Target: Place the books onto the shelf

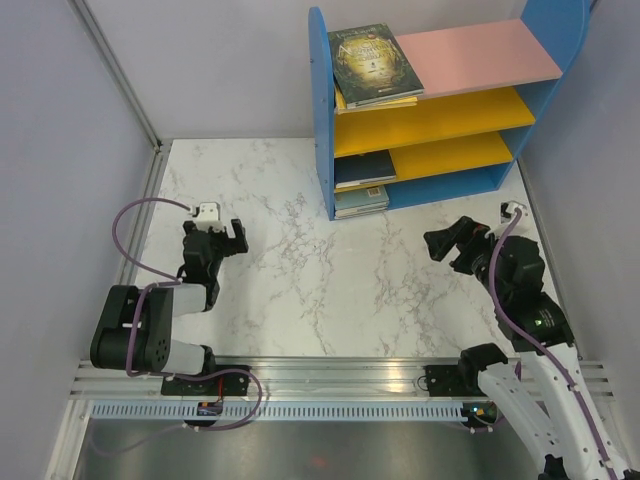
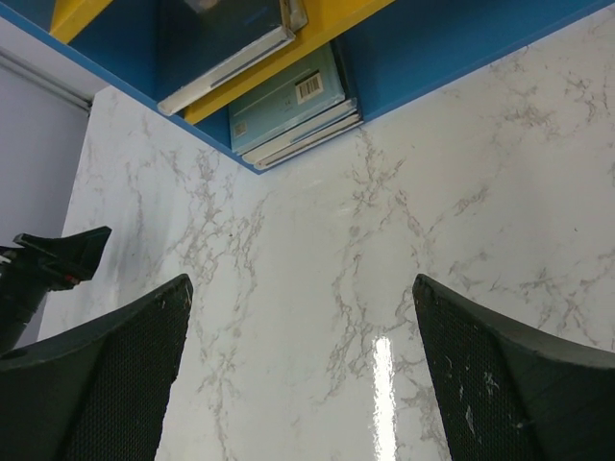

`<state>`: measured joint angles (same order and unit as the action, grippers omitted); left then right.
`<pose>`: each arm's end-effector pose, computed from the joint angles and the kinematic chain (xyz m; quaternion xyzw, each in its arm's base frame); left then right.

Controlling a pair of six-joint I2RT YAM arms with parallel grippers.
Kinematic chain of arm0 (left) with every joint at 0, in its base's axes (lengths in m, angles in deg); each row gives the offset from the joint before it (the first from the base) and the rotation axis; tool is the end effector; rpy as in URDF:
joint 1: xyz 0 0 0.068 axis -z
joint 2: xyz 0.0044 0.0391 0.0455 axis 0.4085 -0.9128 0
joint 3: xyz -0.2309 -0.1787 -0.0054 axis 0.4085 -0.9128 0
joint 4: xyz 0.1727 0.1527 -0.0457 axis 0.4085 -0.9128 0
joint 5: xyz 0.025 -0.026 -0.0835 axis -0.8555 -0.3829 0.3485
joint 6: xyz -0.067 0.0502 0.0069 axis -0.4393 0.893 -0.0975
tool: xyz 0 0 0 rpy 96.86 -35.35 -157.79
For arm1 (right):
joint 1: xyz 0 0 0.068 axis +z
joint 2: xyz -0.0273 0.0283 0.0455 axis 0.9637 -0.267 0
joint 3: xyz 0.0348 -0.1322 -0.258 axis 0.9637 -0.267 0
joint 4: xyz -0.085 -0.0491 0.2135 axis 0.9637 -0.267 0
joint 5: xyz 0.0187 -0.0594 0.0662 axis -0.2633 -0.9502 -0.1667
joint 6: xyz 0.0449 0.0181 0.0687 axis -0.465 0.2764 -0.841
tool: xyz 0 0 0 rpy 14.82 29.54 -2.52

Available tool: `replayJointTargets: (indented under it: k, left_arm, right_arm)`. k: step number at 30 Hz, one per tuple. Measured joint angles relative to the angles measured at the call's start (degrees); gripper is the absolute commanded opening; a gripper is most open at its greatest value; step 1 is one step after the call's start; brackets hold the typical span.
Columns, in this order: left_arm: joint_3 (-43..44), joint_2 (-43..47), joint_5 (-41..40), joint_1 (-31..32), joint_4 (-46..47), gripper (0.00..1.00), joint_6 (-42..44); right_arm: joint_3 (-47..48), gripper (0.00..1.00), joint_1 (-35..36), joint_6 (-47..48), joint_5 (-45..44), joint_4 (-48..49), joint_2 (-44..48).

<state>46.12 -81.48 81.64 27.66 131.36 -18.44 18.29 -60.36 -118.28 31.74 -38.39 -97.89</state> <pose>0.2682 -0.0136 0.1921 -0.0117 0.7900 -0.0206 0.6127 0.1144 0.0292 0.3267 0.1427 0.7984 0.2433 0.5320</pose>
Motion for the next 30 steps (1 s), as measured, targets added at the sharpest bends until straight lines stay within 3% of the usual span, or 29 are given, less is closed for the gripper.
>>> replayJointTargets:
  k: [7, 13, 20, 26, 30]
  left_arm:
    - [-3.5, -0.7, 2.7, 0.0, 8.8, 1.0, 1.1]
    - [-4.8, -1.4, 2.7, 0.0, 11.2, 1.0, 1.4]
    - [-4.8, -1.4, 2.6, 0.1, 12.1, 1.0, 1.4]
    - [-4.8, -1.4, 2.6, 0.1, 12.2, 1.0, 1.4]
    - [-4.9, -1.4, 2.5, 0.1, 12.2, 1.0, 1.4]
  right_arm:
    - [-11.5, 0.98, 0.0, 4.5, -3.6, 10.8, 0.7]
    - [-20.9, 0.98, 0.0, 8.2, -8.2, 25.0, -2.0]
    - [-27.5, 0.98, -0.7, 14.1, -11.6, 39.4, -14.6]
    - [-25.1, 0.98, -3.3, 20.7, -16.1, 46.9, -30.7]
    - [-24.6, 0.98, -5.6, 23.1, -17.7, 53.6, -36.3]
